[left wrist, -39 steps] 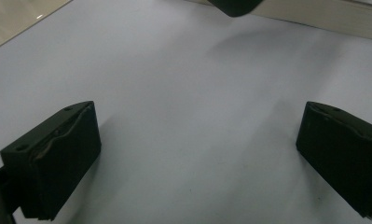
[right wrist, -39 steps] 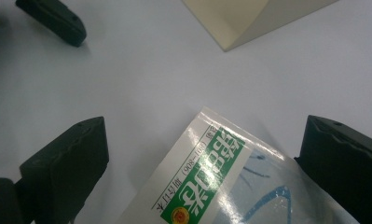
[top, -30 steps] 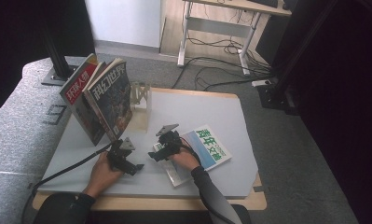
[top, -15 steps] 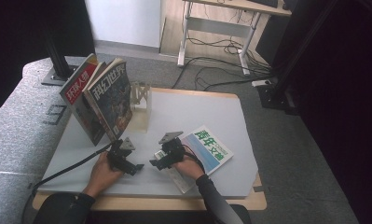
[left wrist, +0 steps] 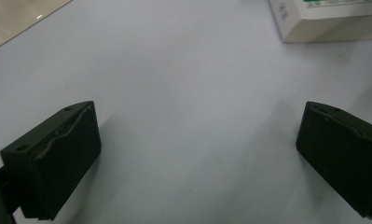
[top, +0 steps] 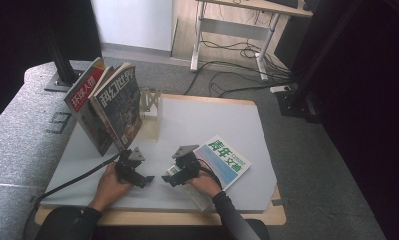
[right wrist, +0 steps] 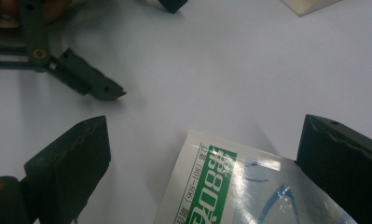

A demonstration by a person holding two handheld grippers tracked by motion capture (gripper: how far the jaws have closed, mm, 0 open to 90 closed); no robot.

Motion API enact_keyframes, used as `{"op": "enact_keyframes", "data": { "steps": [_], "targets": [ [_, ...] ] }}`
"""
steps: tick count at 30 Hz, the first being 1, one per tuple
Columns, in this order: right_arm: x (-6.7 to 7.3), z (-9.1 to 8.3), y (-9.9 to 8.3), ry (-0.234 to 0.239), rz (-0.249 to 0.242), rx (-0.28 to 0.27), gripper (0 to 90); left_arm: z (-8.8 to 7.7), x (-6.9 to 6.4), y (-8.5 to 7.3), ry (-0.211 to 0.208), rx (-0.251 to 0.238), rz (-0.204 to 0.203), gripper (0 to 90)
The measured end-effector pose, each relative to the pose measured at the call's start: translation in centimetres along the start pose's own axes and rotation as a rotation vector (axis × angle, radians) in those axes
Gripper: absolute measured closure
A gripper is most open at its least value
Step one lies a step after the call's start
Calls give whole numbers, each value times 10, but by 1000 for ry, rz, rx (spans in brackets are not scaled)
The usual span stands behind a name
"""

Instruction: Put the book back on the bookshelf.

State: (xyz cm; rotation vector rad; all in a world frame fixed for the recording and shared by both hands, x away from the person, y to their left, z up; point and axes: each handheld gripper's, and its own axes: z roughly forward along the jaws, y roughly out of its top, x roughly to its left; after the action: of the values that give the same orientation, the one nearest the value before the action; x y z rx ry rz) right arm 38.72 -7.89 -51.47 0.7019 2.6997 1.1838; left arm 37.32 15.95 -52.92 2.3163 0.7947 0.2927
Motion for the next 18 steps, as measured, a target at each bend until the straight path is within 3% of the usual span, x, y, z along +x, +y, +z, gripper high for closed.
{"op": "enact_keyframes", "data": {
  "steps": [8,15,18],
  "targets": [
    [15,-17,-18,45,-14,2,24,0,0,0,1,-2,-2,0],
    [25,-21,-25,17,-71,11,31,0,0,0,0,0,-2,0],
    [24,-23,-25,6,-68,7,65,0,0,0,0,2,-3,0]
  ]
}}
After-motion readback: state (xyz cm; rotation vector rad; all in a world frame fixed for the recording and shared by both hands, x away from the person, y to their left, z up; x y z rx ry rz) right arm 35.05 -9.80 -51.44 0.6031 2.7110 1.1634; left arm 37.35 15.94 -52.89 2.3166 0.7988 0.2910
